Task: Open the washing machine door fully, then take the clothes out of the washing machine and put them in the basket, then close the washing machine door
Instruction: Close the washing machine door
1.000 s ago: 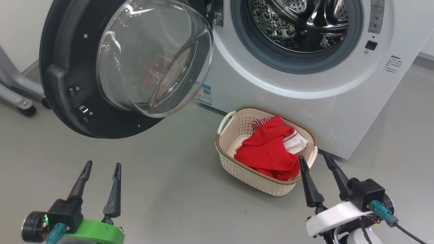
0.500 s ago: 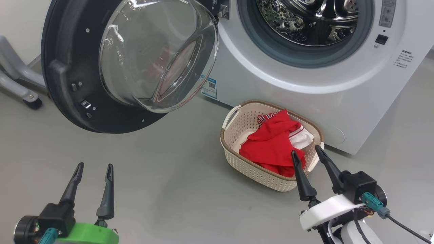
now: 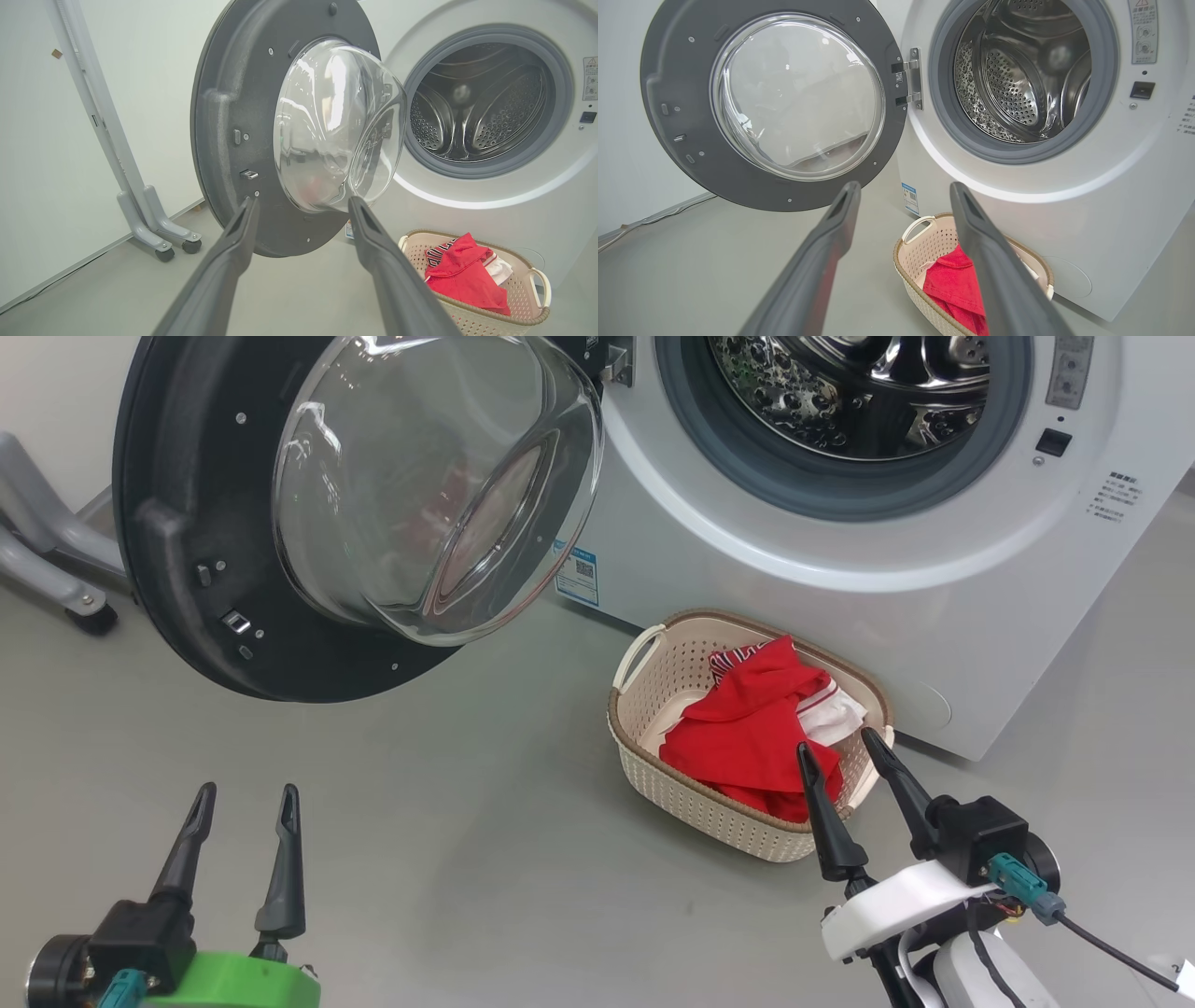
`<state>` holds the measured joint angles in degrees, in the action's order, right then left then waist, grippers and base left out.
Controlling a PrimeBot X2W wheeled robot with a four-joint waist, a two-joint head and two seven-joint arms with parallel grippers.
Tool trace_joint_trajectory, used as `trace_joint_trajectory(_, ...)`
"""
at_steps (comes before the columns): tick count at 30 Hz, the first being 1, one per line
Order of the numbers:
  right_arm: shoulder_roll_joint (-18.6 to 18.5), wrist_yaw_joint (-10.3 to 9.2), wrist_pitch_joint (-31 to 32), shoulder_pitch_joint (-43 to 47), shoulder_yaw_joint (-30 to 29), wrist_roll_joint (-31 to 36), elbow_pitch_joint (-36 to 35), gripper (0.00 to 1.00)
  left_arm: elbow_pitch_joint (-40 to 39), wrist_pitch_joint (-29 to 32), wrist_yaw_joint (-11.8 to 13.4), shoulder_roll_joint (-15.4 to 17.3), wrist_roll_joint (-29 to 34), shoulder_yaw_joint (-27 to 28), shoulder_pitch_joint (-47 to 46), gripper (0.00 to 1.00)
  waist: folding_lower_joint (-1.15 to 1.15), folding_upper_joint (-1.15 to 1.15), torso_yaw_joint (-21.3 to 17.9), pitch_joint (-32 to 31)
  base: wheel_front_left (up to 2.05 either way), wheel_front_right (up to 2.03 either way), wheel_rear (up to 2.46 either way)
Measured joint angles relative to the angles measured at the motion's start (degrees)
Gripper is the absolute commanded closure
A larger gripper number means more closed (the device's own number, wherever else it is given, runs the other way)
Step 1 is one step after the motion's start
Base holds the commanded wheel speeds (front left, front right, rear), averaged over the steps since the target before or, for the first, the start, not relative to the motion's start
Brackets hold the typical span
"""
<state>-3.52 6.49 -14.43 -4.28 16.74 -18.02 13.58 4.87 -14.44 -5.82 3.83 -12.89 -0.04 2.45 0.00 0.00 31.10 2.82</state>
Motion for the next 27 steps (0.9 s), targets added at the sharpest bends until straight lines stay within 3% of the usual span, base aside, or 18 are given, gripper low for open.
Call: trace_joint_trajectory(27,-0.2,0.19,0.0,-1.6,1.0,-0.1,2.0,0.0,-0.9,0.0,0.0,-0.8,0.0,0.9,1.1,0.0,0.0,0.0,-0.1,0.2,0.0,0.0,0.0)
